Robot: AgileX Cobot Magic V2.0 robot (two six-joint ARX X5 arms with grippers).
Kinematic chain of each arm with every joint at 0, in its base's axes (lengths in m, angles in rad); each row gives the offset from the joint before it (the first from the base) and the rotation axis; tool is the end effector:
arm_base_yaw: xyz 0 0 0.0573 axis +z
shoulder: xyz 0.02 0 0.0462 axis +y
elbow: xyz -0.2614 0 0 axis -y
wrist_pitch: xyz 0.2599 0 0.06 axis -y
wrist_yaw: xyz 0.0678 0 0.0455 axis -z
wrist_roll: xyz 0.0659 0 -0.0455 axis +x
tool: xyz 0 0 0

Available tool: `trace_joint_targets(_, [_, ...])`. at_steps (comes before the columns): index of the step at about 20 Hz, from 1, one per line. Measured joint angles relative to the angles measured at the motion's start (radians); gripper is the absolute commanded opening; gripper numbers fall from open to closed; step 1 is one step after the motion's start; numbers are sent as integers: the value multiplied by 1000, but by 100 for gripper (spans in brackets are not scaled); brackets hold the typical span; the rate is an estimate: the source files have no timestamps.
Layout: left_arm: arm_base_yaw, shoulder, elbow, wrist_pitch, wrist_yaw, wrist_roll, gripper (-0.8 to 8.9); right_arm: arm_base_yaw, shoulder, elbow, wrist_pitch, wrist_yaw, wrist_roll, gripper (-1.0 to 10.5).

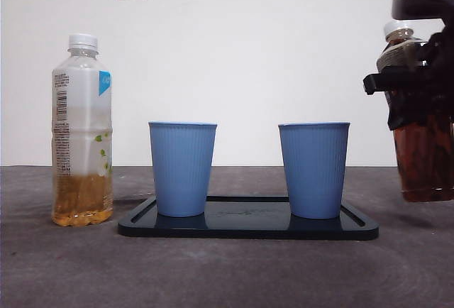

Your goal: Pour the drink into the cup

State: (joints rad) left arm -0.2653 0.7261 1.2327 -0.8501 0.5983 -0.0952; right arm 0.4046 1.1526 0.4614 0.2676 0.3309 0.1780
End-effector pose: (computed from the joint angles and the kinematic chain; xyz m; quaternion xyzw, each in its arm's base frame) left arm 0.1232 -0.0719 0.4145 -0.0709 0.1880 -0.4039 0.8925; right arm 0.2575 0.0870 0.1694 0.0116 0.1986 0.0184 0.9798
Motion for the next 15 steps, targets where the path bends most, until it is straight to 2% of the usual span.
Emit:
trace_joint_targets(2, [0, 0, 0, 0, 0, 0, 530, -8, 0, -74, 141, -5, 13, 158])
trace_joint_targets(6, [0, 0, 0, 0, 0, 0, 530, -58, 39, -127, 313, -83, 19, 158])
trace_joint_targets(15, [0, 0, 0, 0, 0, 0, 530, -92, 245, -127, 538, -164, 10, 158])
